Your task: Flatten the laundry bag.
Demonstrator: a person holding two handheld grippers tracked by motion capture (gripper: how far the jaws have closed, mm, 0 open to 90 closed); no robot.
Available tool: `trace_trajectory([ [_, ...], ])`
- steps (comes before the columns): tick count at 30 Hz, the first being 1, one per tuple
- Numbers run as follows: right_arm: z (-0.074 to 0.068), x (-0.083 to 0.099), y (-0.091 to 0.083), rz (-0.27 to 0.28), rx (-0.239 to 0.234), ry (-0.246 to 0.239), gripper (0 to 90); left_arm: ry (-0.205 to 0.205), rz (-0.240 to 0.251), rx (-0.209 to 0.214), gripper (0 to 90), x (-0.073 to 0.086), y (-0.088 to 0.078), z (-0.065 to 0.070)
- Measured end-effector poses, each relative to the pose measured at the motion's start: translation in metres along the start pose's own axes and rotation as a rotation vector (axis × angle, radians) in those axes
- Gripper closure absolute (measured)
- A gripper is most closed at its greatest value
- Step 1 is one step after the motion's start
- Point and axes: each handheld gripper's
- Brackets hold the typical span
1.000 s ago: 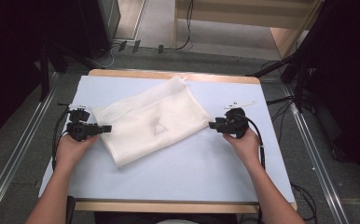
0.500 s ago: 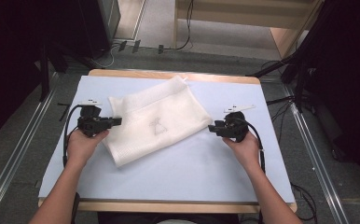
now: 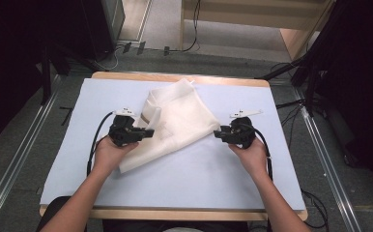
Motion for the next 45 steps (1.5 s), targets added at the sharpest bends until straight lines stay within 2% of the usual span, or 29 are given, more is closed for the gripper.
trace_trajectory([
  [3,-0.003,-0.002,-0.002,0.016,-0.008,0.009,59.4,0.013,-0.031,0.042,83.4,0.003,0.012,0.011],
  [6,-0.008,-0.006,-0.002,0.036,-0.022,0.001,58.6,0.067,-0.091,0.098,83.4,0.007,0.027,0.025],
  [9,-0.011,-0.007,-0.002,0.036,-0.025,-0.007,58.6,0.088,-0.103,0.12,83.5,0.01,0.032,0.032],
  [14,-0.017,-0.012,0.003,0.048,-0.04,-0.016,57.5,0.079,-0.094,0.154,83.5,0.015,0.037,0.042],
  [18,-0.023,-0.02,0.011,0.057,-0.056,-0.019,56.8,0.076,-0.08,0.159,83.4,0.02,0.039,0.047],
  [21,-0.028,-0.028,0.018,0.067,-0.078,-0.009,55.1,0.06,-0.082,0.189,83.4,0.024,0.04,0.049],
  [24,-0.036,-0.032,0.026,0.066,-0.101,-0.022,52.8,0.055,-0.083,0.213,83.3,0.028,0.04,0.052],
  [27,-0.041,-0.035,0.035,0.052,-0.113,-0.038,51.4,0.052,-0.088,0.212,83.0,0.032,0.041,0.056],
  [34,-0.048,-0.039,0.057,0.038,-0.125,-0.038,47.0,0.059,-0.084,0.204,82.6,0.036,0.04,0.056],
  [36,-0.049,-0.038,0.067,0.012,-0.15,-0.025,46.6,0.062,-0.087,0.195,82.3,0.037,0.039,0.056],
  [37,-0.052,-0.036,0.079,-0.028,-0.159,-0.032,43.9,0.075,-0.093,0.188,81.6,0.037,0.038,0.056],
  [38,-0.052,-0.036,0.079,-0.028,-0.159,-0.032,43.9,0.08,-0.09,0.186,81.6,0.038,0.037,0.056],
  [40,-0.055,-0.034,0.086,-0.05,-0.167,-0.038,46.1,0.072,-0.088,0.183,80.9,0.038,0.036,0.055],
  [42,-0.059,-0.033,0.09,-0.068,-0.181,-0.03,60.2,0.062,-0.097,0.178,80.1,0.04,0.036,0.053],
  [45,-0.063,-0.034,0.091,-0.086,-0.182,-0.057,78.3,0.039,-0.087,0.186,77.6,0.04,0.035,0.052],
])
Point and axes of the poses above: each handheld gripper's, and its own axes: y roughly forward along the jaws, x roughly out of its underside, z roughly to its right, and after that the axes turned 7 degrees about z, right-handed
